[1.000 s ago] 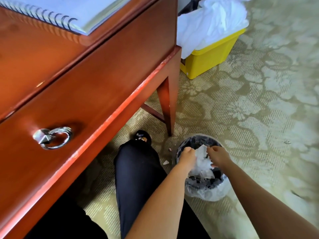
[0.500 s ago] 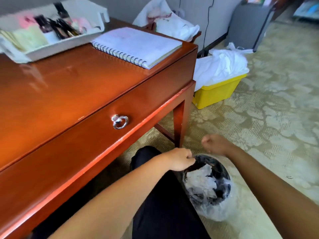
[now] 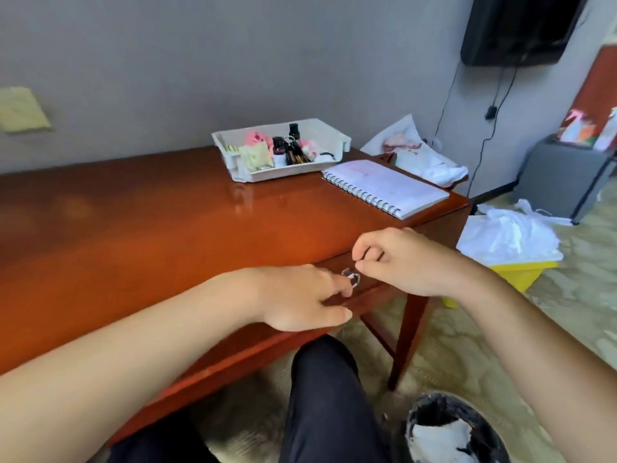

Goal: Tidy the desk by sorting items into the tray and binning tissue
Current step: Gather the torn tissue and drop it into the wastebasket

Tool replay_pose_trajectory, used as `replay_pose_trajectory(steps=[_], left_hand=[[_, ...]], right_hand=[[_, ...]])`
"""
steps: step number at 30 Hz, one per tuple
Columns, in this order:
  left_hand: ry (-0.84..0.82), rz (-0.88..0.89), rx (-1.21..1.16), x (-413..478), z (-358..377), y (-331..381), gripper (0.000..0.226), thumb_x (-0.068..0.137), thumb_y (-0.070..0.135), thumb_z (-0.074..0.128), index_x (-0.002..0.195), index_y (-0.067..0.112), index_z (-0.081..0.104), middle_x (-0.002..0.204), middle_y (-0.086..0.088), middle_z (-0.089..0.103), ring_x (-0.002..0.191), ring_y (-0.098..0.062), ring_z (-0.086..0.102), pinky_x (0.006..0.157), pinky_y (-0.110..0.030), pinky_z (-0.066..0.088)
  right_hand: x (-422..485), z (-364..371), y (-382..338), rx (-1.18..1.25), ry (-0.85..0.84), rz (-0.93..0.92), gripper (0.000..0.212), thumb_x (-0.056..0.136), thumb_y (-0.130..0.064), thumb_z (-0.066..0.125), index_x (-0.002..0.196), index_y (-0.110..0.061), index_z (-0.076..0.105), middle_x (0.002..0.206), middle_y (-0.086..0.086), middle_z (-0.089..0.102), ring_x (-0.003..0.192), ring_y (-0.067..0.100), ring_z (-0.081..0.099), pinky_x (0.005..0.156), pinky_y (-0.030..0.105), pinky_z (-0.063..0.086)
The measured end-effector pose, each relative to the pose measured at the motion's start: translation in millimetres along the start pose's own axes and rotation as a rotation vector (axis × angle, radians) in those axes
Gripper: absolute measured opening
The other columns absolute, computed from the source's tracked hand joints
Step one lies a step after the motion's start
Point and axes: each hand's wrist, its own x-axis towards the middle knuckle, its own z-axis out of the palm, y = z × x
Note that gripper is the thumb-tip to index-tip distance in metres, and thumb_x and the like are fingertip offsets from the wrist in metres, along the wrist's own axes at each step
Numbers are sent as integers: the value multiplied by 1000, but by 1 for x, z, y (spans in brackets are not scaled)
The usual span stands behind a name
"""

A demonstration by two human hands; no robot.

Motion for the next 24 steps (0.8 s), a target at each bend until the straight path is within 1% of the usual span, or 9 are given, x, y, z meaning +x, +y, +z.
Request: replay_pose_trajectory(steps=[3, 7, 11, 16, 19, 22, 24], left_hand=[[56, -85, 18, -47, -15, -19, 46, 97, 46, 36, 140, 28, 36, 142, 1, 46, 129, -19, 43, 107, -38, 37], [132, -236, -42, -110, -22, -52, 45, 96, 49, 36, 139, 32, 37, 143, 4, 44, 128, -17, 45, 108, -37, 38], [172, -444, -109, -175, -14, -91, 44, 96, 49, 37, 137, 33, 38, 140, 3, 48, 127, -16, 46, 107, -39, 39], [222, -708, -227, -251, 8, -134, 43, 97, 47, 38, 137, 32, 40, 138, 6, 49, 125, -15, 48, 107, -33, 39], [285, -848, -323, -288, 27, -162, 43, 97, 44, 40, 137, 29, 41, 138, 3, 50, 123, -16, 50, 106, -33, 41], [364, -984, -352, -318, 53, -197, 46, 96, 40, 44, 140, 25, 39, 143, 1, 45, 127, -17, 47, 106, -32, 40], [445, -1083, -371, -330, 70, -218, 50, 95, 38, 48, 141, 22, 36, 144, -1, 43, 127, -19, 46, 105, -31, 41]], right_hand=[[16, 1, -51, -39, 5, -139, 7, 87, -39, 55, 89, -34, 59, 79, -16, 64, 84, 11, 60, 85, 41, 52], [37, 11, -121, -84, -18, -308, 4, 89, -38, 53, 90, -36, 57, 77, -16, 58, 82, 11, 58, 85, 40, 52], [57, 31, -186, -85, -64, -449, 10, 91, -39, 51, 98, -37, 58, 89, -15, 62, 90, 10, 60, 85, 39, 53], [81, 72, -256, -126, -165, -576, 19, 94, -36, 50, 110, -32, 59, 105, -9, 62, 95, 10, 60, 86, 33, 54], [93, 101, -292, -141, -215, -631, 21, 95, -34, 49, 113, -29, 59, 111, -6, 62, 97, 12, 61, 86, 30, 54], [103, 129, -322, -162, -247, -663, 24, 96, -35, 47, 116, -28, 57, 114, -4, 61, 98, 14, 61, 85, 27, 53], [108, 146, -335, -150, -243, -672, 26, 96, -34, 47, 121, -28, 54, 116, -4, 61, 99, 14, 61, 85, 27, 52]])
